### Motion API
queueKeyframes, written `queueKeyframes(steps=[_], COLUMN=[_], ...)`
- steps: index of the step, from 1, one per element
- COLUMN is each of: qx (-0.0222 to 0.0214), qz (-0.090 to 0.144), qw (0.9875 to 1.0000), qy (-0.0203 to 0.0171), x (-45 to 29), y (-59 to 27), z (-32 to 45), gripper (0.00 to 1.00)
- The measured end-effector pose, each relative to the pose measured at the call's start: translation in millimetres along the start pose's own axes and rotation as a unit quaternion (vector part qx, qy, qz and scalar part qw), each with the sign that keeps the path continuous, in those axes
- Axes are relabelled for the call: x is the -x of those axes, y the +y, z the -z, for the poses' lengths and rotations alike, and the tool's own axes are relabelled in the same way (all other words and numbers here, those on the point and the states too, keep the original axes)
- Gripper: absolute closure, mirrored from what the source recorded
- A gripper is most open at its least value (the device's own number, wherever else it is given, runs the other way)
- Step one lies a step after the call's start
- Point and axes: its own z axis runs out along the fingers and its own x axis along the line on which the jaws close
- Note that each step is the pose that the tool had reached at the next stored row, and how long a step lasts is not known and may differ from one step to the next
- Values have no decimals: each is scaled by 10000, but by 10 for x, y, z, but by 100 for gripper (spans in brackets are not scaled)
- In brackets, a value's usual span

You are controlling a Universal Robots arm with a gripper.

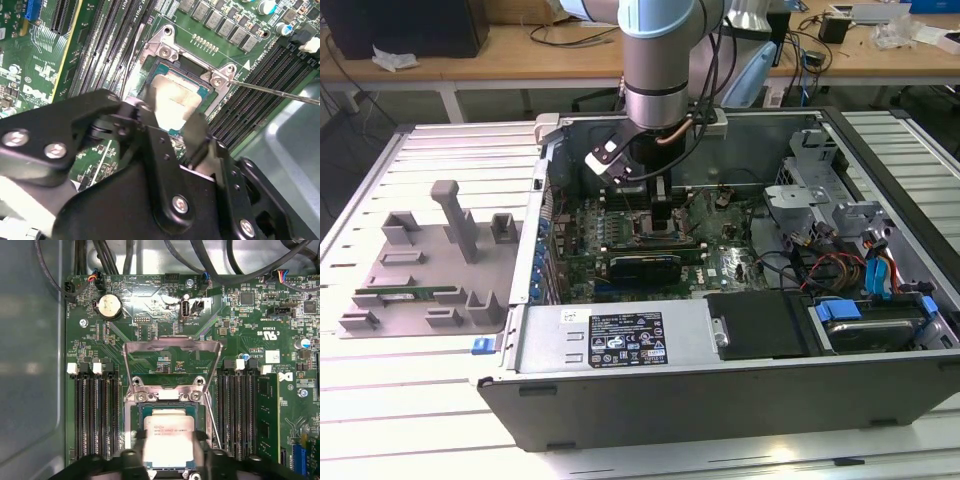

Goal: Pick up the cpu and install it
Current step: 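Place the cpu into insertion slot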

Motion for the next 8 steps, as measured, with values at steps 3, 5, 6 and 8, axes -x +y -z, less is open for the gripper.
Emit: queueKeyframes(steps=[3,5,6,8], qx=[0,0,0,0], qz=[0,0,0,0], qw=[10000,10000,10000,10000], qy=[0,0,0,0], x=[0,0,0,0], y=[0,0,0,0], z=[1,1,2,3], gripper=[65,76,83,89])
